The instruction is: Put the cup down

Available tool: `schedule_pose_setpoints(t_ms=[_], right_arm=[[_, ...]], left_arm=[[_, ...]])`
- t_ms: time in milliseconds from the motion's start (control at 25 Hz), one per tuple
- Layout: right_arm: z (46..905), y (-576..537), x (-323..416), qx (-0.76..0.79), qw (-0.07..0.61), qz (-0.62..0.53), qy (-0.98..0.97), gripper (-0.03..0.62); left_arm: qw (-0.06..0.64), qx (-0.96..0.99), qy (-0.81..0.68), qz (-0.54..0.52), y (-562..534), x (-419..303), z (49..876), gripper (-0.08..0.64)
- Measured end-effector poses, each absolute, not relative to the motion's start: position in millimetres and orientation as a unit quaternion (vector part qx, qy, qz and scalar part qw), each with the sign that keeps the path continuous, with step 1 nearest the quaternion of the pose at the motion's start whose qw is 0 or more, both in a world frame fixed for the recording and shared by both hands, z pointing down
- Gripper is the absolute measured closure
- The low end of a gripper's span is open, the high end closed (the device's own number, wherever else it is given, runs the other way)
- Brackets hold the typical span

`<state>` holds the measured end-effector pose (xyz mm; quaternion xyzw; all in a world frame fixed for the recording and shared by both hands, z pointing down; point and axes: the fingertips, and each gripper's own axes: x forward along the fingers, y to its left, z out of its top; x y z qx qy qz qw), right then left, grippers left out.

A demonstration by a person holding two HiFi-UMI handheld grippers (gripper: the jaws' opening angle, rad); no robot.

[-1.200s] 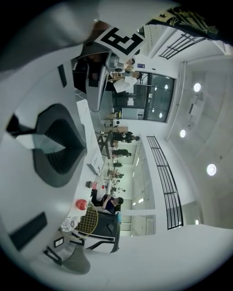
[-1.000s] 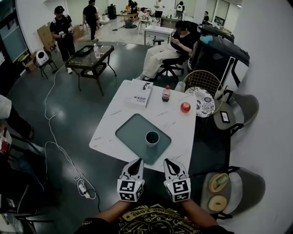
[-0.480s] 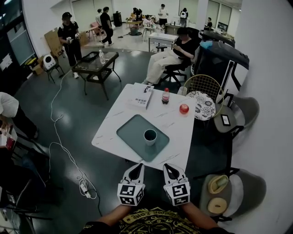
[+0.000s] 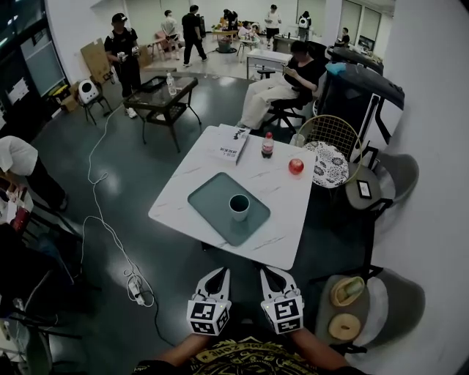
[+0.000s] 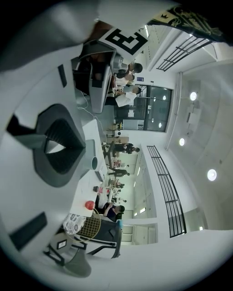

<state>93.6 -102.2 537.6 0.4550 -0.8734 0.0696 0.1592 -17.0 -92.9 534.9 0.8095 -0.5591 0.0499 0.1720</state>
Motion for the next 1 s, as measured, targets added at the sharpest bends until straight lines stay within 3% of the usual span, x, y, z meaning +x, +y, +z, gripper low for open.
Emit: schedule_pose_setpoints(t_ms=[1000], right_arm=[[537, -52, 97, 0.481, 0.146, 0.089, -0.860, 0.584]], left_arm=[[0.147, 0.830, -0.533, 0.068, -60, -21, 520, 0.551]])
